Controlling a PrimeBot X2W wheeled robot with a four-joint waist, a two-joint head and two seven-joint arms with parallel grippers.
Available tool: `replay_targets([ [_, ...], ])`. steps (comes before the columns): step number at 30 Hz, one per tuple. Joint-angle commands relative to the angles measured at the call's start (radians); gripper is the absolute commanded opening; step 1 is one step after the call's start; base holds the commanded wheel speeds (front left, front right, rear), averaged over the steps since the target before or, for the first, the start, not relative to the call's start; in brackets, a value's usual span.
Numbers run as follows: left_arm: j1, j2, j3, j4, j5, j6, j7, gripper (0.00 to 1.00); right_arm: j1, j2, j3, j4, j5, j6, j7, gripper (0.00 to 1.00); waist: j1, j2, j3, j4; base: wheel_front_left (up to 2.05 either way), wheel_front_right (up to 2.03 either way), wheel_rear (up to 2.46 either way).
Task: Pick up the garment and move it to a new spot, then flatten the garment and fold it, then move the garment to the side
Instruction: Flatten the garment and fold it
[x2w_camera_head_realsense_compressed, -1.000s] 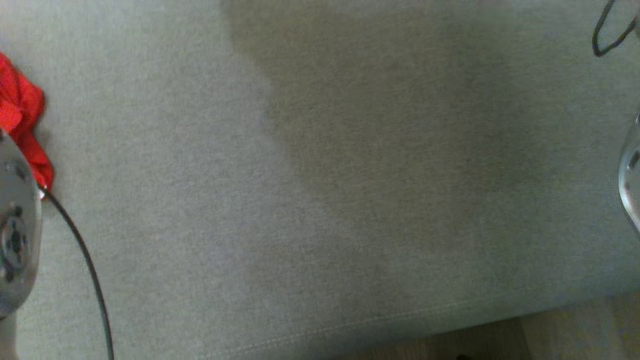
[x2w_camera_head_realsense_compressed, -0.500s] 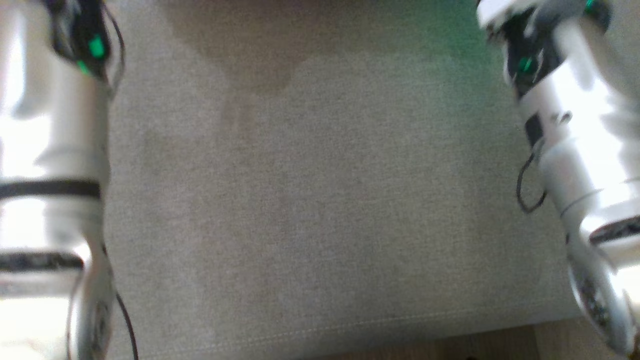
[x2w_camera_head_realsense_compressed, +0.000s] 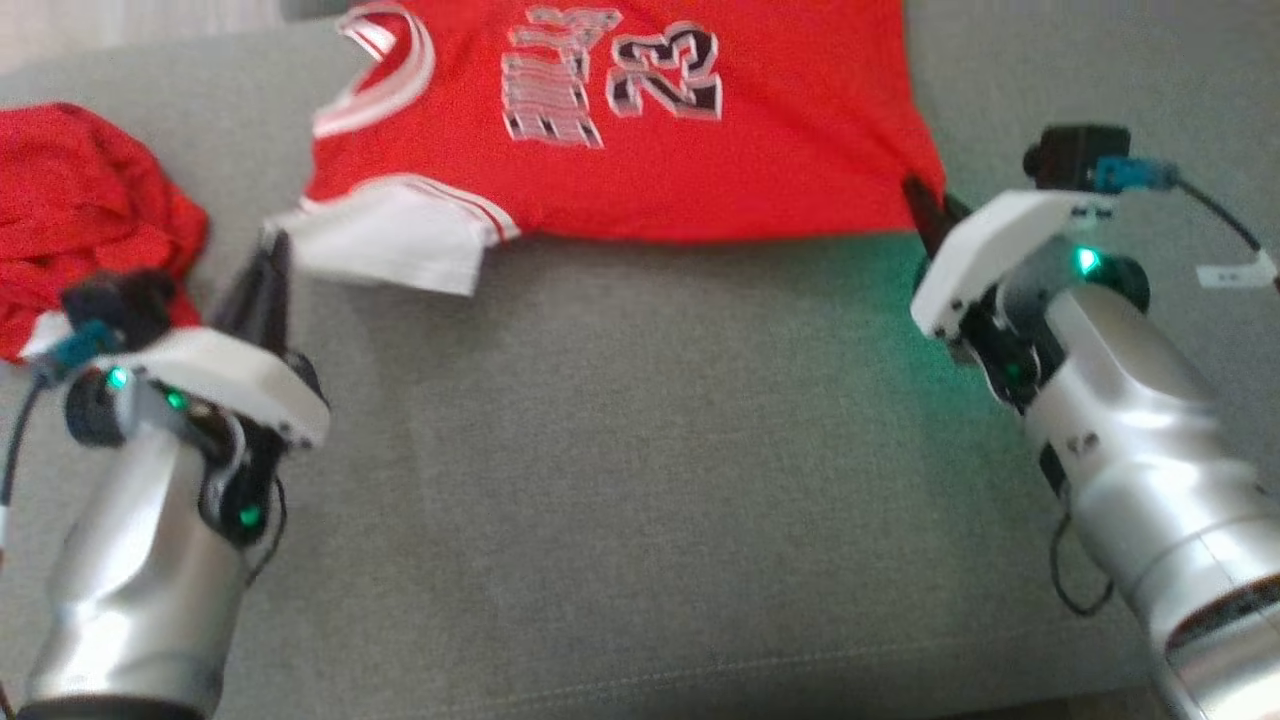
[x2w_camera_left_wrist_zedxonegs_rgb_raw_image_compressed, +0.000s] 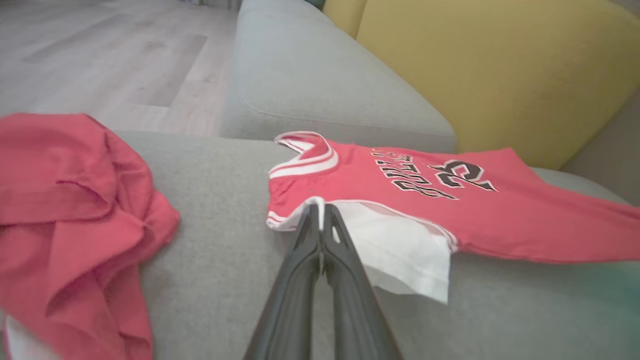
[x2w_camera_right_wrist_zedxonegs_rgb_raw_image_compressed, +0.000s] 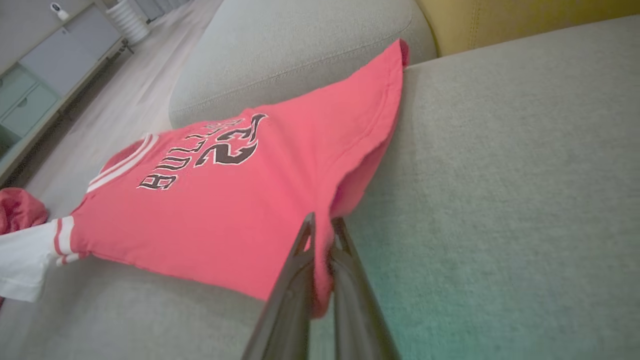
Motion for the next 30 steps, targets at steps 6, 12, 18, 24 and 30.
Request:
replay_targets([
  [6,0.117,0.16,-0.146,-0.199,-0.142,-0.005,0.135,0.0,0.09,-0.078,0.116,-0.071,0.05,-0.001,0.087,0.0,0.0001,0.0,-0.099,0.061,0.0,0.0,0.0],
  [12,0.229,0.257,-0.234,-0.337,-0.255,-0.005,0.221,0.0,0.138,-0.165,0.232,-0.119,0.056,-0.001,0.168,0.0,0.0001,0.0,-0.138,0.07,0.0,0.0,0.0],
  [18,0.299,0.325,-0.274,-0.443,-0.352,-0.005,0.295,0.0,0.159,-0.224,0.284,-0.163,0.097,-0.001,0.192,0.0,0.0001,0.0,-0.157,0.071,0.0,0.0,0.0],
  [24,0.365,0.401,-0.286,-0.552,-0.45,-0.005,0.353,0.0,0.185,-0.275,0.363,-0.231,0.133,-0.001,0.22,0.0,0.0001,0.0,-0.184,0.071,0.0,0.0,0.0],
  [30,0.425,0.473,-0.307,-0.659,-0.543,-0.006,0.424,0.0,0.213,-0.343,0.426,-0.299,0.202,-0.001,0.283,0.0,0.0001,0.0,-0.212,0.068,0.0,0.0,0.0],
])
